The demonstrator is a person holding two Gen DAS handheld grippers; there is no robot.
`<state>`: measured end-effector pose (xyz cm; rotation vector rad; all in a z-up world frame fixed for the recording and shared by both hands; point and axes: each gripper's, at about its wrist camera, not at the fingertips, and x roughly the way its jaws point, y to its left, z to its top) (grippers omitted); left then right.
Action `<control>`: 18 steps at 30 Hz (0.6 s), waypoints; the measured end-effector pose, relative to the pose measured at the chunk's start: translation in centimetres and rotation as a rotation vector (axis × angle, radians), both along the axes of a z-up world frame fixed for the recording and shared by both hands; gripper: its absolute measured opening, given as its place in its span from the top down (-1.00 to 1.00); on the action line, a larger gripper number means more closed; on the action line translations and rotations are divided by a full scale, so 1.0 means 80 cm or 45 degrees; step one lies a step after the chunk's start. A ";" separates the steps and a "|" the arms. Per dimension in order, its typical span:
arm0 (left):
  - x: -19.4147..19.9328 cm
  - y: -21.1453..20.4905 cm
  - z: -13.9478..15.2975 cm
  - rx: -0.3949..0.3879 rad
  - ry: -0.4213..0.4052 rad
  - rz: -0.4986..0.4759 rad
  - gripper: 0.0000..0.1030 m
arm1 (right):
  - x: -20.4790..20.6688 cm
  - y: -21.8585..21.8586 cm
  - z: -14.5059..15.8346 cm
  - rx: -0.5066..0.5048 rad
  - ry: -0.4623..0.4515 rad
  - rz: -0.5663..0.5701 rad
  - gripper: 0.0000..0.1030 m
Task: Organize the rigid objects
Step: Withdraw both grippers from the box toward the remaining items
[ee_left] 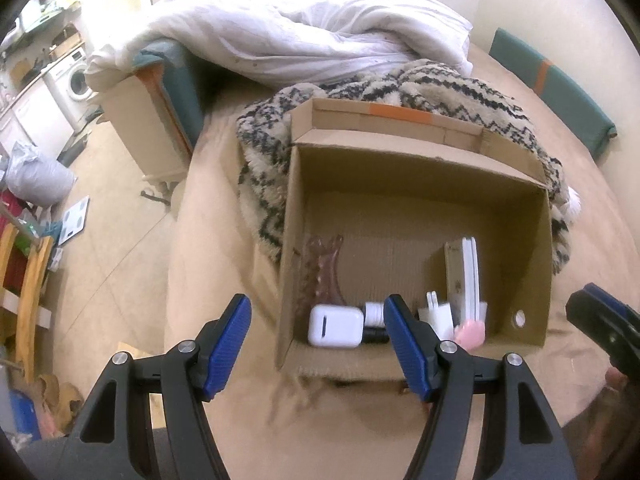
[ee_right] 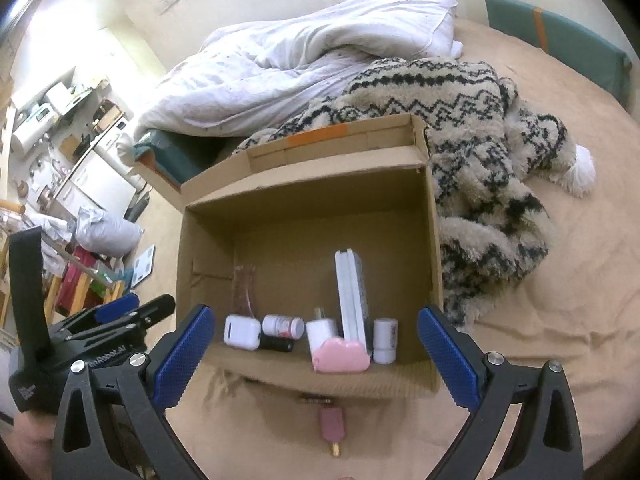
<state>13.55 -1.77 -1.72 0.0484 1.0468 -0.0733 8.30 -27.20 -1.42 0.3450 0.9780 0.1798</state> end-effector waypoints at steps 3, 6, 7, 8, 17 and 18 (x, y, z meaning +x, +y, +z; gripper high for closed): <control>-0.019 0.008 0.000 -0.006 0.011 0.006 -0.28 | -0.011 0.000 -0.002 -0.002 0.017 0.010 -1.00; -0.038 0.013 -0.008 -0.005 0.031 -0.002 -0.28 | -0.025 0.000 -0.009 -0.011 0.039 0.008 -1.00; -0.043 0.014 -0.011 -0.002 0.036 -0.006 -0.28 | -0.030 0.000 -0.012 -0.008 0.052 0.006 -1.00; -0.048 0.016 -0.015 0.001 0.040 -0.008 -0.28 | -0.034 -0.001 -0.015 -0.003 0.064 0.005 -1.00; -0.060 0.033 -0.043 0.027 0.055 0.048 -0.28 | -0.063 0.001 -0.039 -0.009 0.136 -0.006 -1.00; -0.058 0.035 -0.044 0.026 0.059 0.059 -0.28 | -0.065 0.001 -0.041 -0.012 0.140 -0.010 -1.00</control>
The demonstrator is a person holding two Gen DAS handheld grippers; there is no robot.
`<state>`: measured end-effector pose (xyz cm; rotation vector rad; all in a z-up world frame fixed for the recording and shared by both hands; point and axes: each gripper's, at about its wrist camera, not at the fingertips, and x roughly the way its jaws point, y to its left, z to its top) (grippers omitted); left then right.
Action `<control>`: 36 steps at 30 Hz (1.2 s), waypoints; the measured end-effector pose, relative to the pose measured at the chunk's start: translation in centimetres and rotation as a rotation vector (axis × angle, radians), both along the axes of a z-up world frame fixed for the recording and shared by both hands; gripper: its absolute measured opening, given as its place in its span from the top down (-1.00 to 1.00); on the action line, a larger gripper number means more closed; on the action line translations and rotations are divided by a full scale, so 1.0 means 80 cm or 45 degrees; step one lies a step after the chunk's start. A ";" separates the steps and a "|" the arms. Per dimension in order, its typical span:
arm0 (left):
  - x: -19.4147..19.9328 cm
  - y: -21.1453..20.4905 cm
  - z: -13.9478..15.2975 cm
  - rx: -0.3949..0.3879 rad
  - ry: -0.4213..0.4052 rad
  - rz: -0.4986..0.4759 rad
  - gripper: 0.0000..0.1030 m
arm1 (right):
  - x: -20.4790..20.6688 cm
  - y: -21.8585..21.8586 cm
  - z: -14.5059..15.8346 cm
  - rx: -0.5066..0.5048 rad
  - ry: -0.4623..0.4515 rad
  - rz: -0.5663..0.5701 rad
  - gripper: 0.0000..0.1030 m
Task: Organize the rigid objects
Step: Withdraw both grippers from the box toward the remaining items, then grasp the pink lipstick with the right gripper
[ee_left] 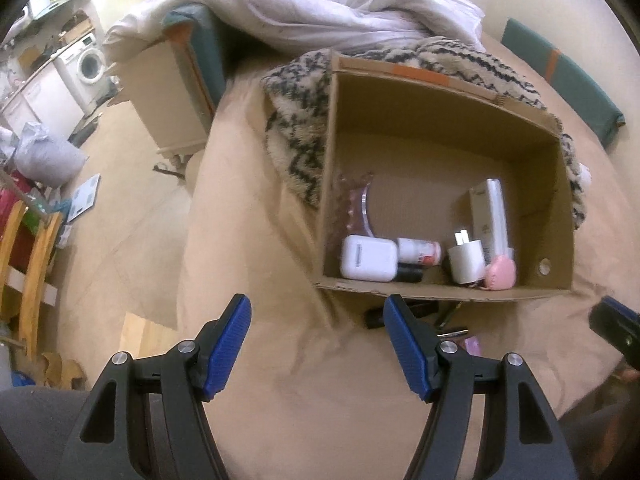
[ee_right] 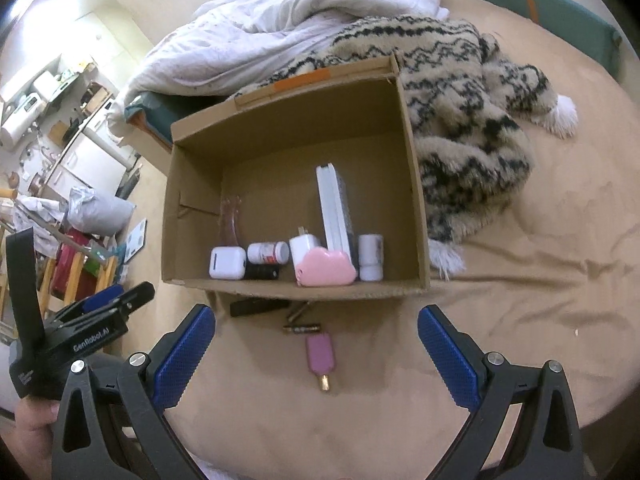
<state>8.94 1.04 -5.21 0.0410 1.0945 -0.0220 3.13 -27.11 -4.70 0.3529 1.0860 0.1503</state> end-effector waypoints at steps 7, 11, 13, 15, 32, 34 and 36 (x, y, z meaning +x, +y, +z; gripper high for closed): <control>0.005 0.009 -0.002 -0.023 0.004 0.049 -0.28 | 0.003 0.005 -0.014 -0.031 0.039 0.000 -1.00; 0.005 0.008 -0.004 -0.021 0.008 0.046 -0.28 | 0.006 0.010 -0.020 -0.042 0.052 0.014 -1.00; 0.006 0.007 -0.004 -0.022 0.006 0.045 -0.28 | 0.006 0.012 -0.021 -0.045 0.057 0.019 -1.00; 0.005 0.006 -0.005 -0.019 0.006 0.042 -0.28 | 0.006 0.012 -0.022 -0.045 0.061 0.020 -1.00; 0.010 0.012 -0.014 0.024 0.024 0.085 -0.28 | 0.014 -0.005 -0.089 -0.015 0.210 0.016 -1.00; 0.012 0.013 -0.014 0.018 0.030 0.096 -0.28 | 0.016 -0.005 -0.095 -0.007 0.223 0.019 -1.00; 0.013 0.015 -0.015 -0.001 0.037 0.104 -0.28 | 0.017 -0.004 -0.104 0.011 0.259 0.024 -1.00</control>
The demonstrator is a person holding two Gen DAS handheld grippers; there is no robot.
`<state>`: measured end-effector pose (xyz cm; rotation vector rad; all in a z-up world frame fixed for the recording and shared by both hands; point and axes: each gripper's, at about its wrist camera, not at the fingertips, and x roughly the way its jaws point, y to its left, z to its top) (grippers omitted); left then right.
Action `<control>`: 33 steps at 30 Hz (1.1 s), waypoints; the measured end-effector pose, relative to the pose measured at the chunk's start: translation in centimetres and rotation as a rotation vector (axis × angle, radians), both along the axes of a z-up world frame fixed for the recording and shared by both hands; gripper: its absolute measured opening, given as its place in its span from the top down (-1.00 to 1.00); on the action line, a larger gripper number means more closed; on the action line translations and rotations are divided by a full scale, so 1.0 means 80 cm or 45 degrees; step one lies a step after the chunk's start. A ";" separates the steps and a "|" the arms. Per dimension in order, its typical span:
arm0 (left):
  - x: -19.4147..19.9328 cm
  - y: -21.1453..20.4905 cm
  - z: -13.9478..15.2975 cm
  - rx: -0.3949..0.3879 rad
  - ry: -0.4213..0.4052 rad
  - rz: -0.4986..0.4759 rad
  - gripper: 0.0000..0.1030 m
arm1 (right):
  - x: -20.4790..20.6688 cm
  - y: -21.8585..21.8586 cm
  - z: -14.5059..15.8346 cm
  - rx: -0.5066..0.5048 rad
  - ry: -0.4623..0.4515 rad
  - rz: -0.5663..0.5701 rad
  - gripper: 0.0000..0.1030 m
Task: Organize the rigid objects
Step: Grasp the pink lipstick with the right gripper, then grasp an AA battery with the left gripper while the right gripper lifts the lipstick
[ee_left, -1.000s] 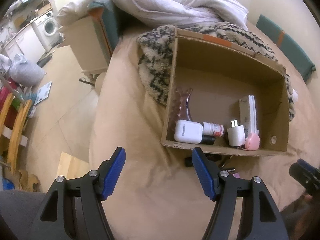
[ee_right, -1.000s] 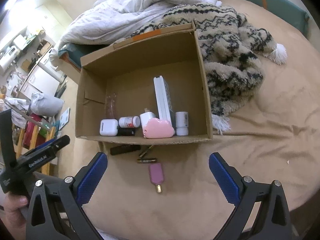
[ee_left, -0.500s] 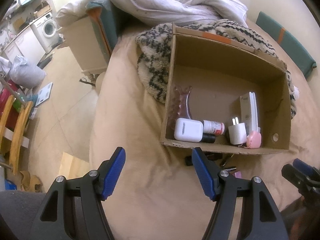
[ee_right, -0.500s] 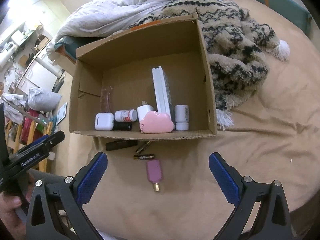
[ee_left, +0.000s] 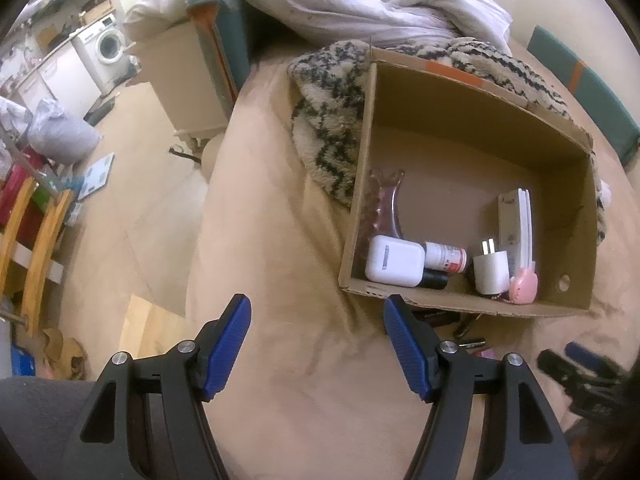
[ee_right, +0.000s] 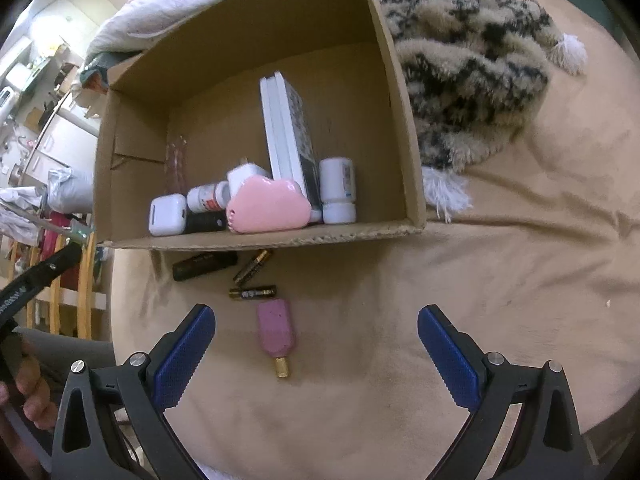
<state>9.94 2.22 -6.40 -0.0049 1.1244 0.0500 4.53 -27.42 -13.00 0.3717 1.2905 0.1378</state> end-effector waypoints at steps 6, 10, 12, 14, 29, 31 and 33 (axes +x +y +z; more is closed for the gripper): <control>0.000 -0.004 -0.002 -0.004 0.012 -0.019 -0.28 | -0.001 0.045 -0.032 -0.065 0.106 0.181 -0.70; 0.001 -0.009 -0.004 -0.008 0.027 -0.041 -0.28 | 0.007 0.076 -0.049 -0.128 0.120 0.264 -0.25; 0.000 -0.011 -0.004 -0.003 0.028 -0.051 -0.28 | 0.011 0.090 -0.053 -0.184 0.109 0.302 -0.10; 0.000 -0.011 -0.004 -0.002 0.030 -0.056 -0.28 | 0.013 0.097 -0.057 -0.215 0.113 0.313 0.05; 0.001 -0.008 -0.011 -0.018 0.059 -0.038 -0.28 | -0.020 0.080 -0.025 -0.196 0.077 0.304 0.49; 0.002 -0.006 -0.012 -0.020 0.063 -0.029 -0.28 | -0.023 0.073 -0.012 -0.166 0.059 0.285 0.49; 0.002 -0.005 -0.013 -0.021 0.069 -0.023 -0.28 | -0.026 0.066 0.000 -0.147 0.033 0.277 0.49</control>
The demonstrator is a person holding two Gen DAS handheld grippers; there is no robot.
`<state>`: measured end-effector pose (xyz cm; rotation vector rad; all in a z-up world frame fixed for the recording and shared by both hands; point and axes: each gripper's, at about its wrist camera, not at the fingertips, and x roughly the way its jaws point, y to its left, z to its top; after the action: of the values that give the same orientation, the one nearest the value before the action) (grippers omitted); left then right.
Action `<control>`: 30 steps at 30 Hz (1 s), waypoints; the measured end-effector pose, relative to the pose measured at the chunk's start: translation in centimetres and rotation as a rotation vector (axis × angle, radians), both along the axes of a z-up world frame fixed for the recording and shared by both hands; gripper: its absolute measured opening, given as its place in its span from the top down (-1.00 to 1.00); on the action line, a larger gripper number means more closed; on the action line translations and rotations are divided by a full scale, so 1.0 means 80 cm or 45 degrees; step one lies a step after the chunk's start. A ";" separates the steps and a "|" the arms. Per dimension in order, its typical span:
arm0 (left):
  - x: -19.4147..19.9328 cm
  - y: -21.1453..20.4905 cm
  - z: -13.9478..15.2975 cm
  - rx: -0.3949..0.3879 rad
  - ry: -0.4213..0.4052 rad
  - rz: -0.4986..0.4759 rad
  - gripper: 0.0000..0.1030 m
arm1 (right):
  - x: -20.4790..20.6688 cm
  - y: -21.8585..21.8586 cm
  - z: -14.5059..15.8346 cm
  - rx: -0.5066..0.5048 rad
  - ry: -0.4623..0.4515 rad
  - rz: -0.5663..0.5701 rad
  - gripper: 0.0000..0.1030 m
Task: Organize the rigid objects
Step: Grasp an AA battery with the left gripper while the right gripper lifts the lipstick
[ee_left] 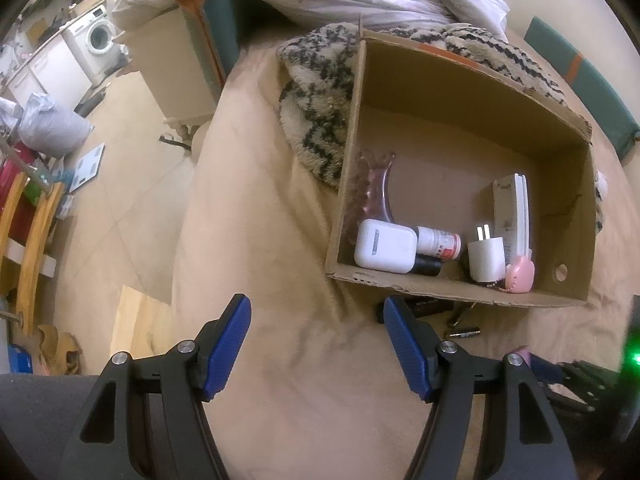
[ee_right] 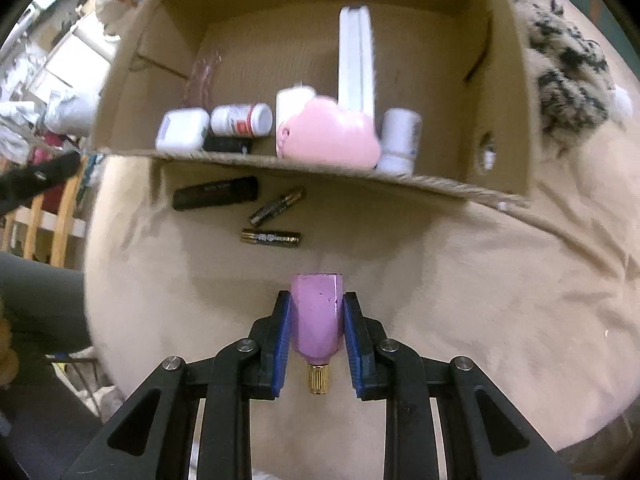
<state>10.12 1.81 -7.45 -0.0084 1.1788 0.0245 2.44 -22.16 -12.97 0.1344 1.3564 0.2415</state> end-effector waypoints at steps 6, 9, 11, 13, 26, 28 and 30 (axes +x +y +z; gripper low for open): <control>0.000 0.000 -0.002 0.020 0.000 -0.009 -0.28 | -0.002 -0.015 0.052 0.048 -0.145 0.010 0.49; 0.000 -0.001 -0.005 0.030 0.003 -0.009 -0.28 | 0.005 -0.029 0.088 0.087 -0.276 0.019 0.49; 0.000 -0.002 -0.007 0.042 0.006 -0.006 -0.28 | 0.005 -0.037 0.105 0.109 -0.360 0.017 0.49; 0.001 -0.003 -0.010 0.053 0.008 -0.005 -0.28 | 0.011 -0.041 0.126 0.130 -0.449 0.007 0.49; 0.000 -0.015 -0.028 0.147 0.019 -0.040 -0.28 | 0.020 -0.082 0.154 0.246 -0.709 -0.167 0.49; -0.002 -0.016 -0.030 0.150 0.019 -0.042 -0.28 | 0.024 -0.083 0.153 0.278 -0.687 -0.168 0.49; -0.004 -0.018 -0.031 0.134 0.020 -0.043 -0.28 | 0.024 -0.083 0.151 0.280 -0.673 -0.171 0.49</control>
<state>9.81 0.34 -9.93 0.1041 1.1919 0.0570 4.34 -28.84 -0.93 0.3212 0.7900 0.2887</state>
